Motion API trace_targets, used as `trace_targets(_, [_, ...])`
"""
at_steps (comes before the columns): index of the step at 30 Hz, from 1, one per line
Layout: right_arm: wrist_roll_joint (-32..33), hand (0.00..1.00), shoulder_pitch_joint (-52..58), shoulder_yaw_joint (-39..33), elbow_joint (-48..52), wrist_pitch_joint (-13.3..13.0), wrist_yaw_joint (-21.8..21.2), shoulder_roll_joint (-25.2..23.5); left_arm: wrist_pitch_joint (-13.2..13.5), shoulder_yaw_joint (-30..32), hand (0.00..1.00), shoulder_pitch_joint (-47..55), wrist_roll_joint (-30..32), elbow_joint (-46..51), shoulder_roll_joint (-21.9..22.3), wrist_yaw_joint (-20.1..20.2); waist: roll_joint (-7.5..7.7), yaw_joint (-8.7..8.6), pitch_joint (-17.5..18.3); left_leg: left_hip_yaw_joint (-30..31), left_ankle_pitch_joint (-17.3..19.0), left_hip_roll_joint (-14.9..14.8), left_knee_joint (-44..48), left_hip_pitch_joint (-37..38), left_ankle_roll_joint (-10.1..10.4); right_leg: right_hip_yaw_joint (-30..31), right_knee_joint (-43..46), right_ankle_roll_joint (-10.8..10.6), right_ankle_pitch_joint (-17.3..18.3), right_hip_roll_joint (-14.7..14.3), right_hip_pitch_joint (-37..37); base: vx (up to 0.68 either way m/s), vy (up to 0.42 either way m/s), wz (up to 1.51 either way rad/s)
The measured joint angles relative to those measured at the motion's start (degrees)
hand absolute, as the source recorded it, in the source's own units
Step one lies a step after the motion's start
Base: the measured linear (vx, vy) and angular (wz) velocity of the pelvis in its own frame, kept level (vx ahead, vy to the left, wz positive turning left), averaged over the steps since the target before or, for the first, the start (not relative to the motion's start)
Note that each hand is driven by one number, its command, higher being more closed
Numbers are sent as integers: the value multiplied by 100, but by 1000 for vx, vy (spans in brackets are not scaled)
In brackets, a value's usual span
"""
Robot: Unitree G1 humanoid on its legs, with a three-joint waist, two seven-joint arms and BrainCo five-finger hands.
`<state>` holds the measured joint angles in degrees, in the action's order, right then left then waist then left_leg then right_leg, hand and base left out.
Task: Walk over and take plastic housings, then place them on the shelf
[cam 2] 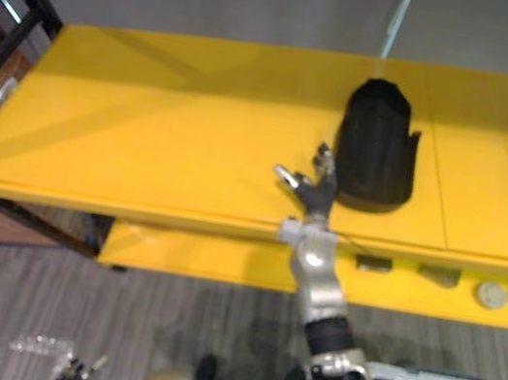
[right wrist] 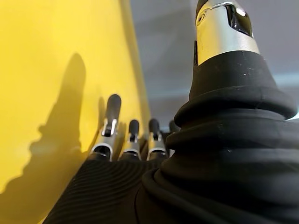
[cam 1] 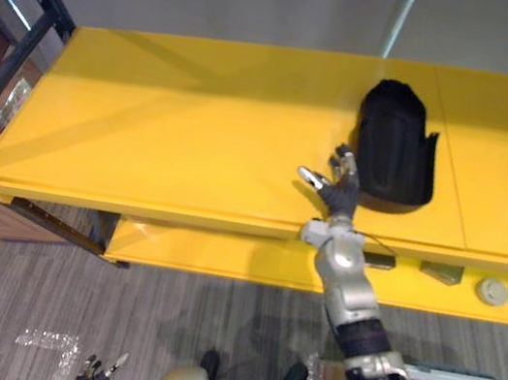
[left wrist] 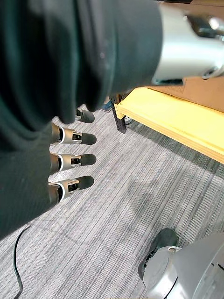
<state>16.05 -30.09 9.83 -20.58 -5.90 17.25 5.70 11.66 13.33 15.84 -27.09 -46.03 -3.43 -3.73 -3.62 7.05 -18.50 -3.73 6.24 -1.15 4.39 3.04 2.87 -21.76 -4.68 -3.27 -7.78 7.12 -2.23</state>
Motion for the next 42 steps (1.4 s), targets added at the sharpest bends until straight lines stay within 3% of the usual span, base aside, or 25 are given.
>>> trace_targets(11, [-122, 0, 80, -72, 158, 127, 47, 50, -7, -60, 0, 0, 0, 25, -1, -38, -9, -16, -5, -18, 3, -13, 0, 5, 2, 14, 0, 0, 0, -9, 0, 0, 0, 0])
trace_targets(36, [-330, 0, 175, -69, 223, 102, 32, 124, -52, -66, 0, -9, 1, -13, -3, -45, 9, -30, -12, -26, 5, -21, -5, 94, 1, 31, -1, -2, 0, -18, -90, 0, 0, 0])
trace_targets(38, [-329, 0, 265, -64, 501, 8, 11, 126, -61, -66, 0, -8, 0, -28, -3, -48, 14, -30, -11, -49, 5, -31, -3, 94, 1, 62, -2, 4, -4, -30, -75, 0, 0, -9])
trace_targets(42, [-316, 0, 730, -86, 2373, -338, -97, 208, -61, -45, 0, 10, 0, -322, -3, -107, 106, -161, 9, -193, 24, -48, -2, 95, -16, 201, -1, 13, -28, -54, 3, 5, 14, -16])
